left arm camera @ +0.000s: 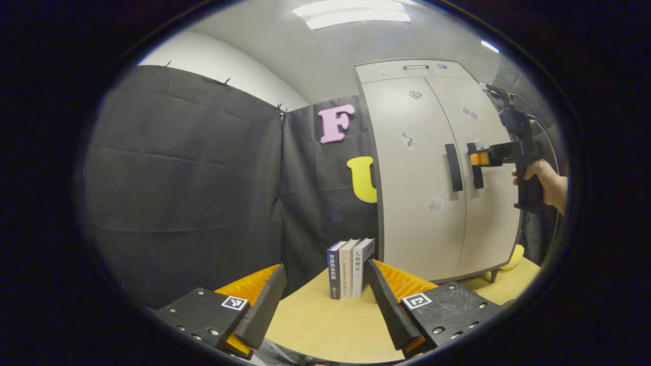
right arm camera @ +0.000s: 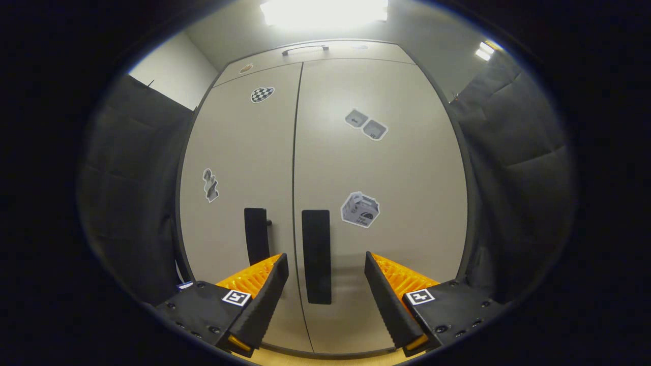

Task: Open the right door of the double-door shoe cabinet with the right hand, and open the left door with the left hand.

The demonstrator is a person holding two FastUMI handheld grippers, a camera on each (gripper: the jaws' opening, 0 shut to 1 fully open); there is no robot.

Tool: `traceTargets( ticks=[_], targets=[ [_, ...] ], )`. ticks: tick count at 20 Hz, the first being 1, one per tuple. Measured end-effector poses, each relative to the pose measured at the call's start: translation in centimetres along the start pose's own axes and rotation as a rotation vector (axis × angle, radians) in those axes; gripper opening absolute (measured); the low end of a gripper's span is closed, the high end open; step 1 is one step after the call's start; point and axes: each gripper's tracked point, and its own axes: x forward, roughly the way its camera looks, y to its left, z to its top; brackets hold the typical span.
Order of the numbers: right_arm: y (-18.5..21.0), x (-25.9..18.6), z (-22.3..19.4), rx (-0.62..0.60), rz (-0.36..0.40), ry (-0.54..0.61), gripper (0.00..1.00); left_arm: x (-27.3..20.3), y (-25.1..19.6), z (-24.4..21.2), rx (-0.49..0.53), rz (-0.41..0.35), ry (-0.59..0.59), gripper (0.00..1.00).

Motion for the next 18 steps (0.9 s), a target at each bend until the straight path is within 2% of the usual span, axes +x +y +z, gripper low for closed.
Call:
traceTargets(
  ticks=[1, 3, 4, 5, 10, 11, 12, 13, 15, 16, 17, 18],
  targets=[
    [0.2, 0.6, -0.1, -0.004, 0.005, 0.006, 0.94, -0.1, 0.3, -0.2, -0.004, 0.005, 0.004, 0.94],
    [0.5, 1.4, -0.4, 0.0, 0.001, 0.023, 0.8, -0.1, 0.9, -0.3, -0.005, 0.017, 0.01, 0.94],
    [0.5, 1.9, -0.6, 0.007, -0.003, 0.03, 0.67, -0.1, 1.1, -0.2, -0.001, 0.022, 0.009, 0.94],
    [0.6, 2.3, -0.7, 0.013, -0.005, 0.038, 0.63, -0.1, 1.3, -0.3, 0.003, 0.025, 0.008, 0.94],
    [1.6, 3.8, -1.7, -0.011, 0.011, 0.101, 0.63, 0.2, 1.9, 0.0, 0.012, 0.03, 0.001, 0.94],
    [0.5, 4.1, -1.7, -0.034, -0.04, 0.097, 0.63, 0.3, 2.0, 0.0, 0.013, 0.032, 0.0, 0.94],
    [0.5, 4.0, -1.4, -0.011, -0.043, 0.098, 0.32, 0.4, 2.1, 0.1, 0.013, 0.032, -0.002, 0.94],
    [0.7, 4.0, -1.6, 0.006, -0.038, 0.103, 0.37, 0.4, 2.1, 0.0, 0.012, 0.032, -0.003, 0.94],
    [0.5, 4.2, -2.0, 0.025, -0.046, 0.124, 0.37, 0.5, 2.0, 0.2, 0.01, 0.026, -0.004, 0.94],
    [0.5, 4.3, -1.8, 0.024, -0.051, 0.126, 0.27, 0.6, 1.9, 0.3, 0.01, 0.021, -0.005, 0.94],
    [0.5, 4.2, -2.1, 0.018, -0.057, 0.139, 0.29, 0.7, 1.7, 0.3, 0.01, 0.017, -0.006, 0.94],
    [0.6, 4.3, -2.0, 0.013, -0.063, 0.142, 0.2, 0.7, 1.7, 0.5, 0.008, 0.012, -0.009, 0.94]
  ],
)
